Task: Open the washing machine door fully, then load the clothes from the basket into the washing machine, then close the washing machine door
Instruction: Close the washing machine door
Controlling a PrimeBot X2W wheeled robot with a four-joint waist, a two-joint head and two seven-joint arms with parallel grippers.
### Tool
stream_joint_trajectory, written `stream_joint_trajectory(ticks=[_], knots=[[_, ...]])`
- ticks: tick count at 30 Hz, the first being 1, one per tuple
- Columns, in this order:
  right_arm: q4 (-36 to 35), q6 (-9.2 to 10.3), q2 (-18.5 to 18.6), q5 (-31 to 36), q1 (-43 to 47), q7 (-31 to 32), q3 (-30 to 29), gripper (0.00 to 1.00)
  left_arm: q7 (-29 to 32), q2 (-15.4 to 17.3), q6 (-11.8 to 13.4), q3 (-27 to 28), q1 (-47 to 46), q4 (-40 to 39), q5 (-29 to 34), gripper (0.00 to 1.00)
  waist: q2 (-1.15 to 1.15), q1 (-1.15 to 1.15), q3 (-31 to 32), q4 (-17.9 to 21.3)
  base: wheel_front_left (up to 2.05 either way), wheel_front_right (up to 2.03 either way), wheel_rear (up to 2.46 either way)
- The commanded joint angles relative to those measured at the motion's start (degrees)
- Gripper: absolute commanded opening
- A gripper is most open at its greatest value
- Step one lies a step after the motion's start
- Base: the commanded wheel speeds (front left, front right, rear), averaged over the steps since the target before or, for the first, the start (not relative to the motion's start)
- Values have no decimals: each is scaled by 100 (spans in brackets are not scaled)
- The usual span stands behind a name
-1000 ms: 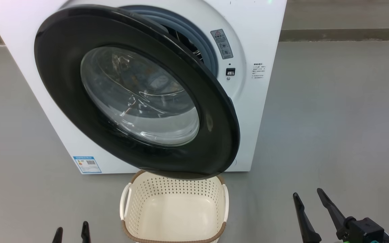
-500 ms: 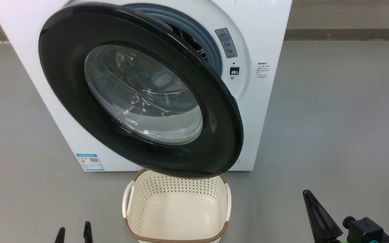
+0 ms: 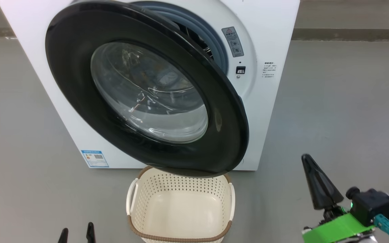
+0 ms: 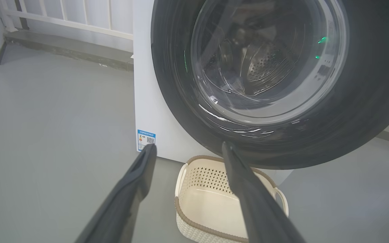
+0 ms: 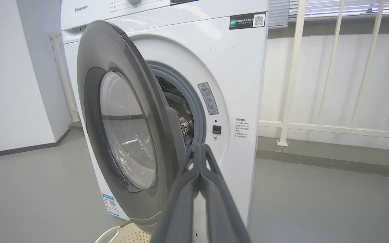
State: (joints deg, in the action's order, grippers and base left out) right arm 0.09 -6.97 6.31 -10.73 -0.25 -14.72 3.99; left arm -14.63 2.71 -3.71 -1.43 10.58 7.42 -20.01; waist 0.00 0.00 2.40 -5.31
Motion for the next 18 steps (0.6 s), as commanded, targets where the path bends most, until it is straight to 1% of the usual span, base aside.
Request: stream_joint_trajectory(ticks=[1,6,10,13,18], knots=[[-191,-52,76,-38,-304,-28,195,0,-37,17,39,163,-160,-140,-57,100,0,0,-8,-28,0,0,0],[-434,-52,149,-82,-748,-28,539,0,-37,17,24,79,-215,-98,-84,100,0,0,-21,-190,0,0,0],[-515,-52,181,-157,-1006,-28,951,0,-37,17,37,-11,-251,-79,-157,100,0,0,-39,-341,0,0,0],[-361,-52,189,-246,-1136,-28,1244,0,-37,17,46,-94,-280,-79,-214,100,0,0,-58,-461,0,0,0],[125,-52,194,-415,-1299,-28,1512,0,-37,17,75,-234,-326,-110,-329,100,0,0,-126,-678,0,0,0]])
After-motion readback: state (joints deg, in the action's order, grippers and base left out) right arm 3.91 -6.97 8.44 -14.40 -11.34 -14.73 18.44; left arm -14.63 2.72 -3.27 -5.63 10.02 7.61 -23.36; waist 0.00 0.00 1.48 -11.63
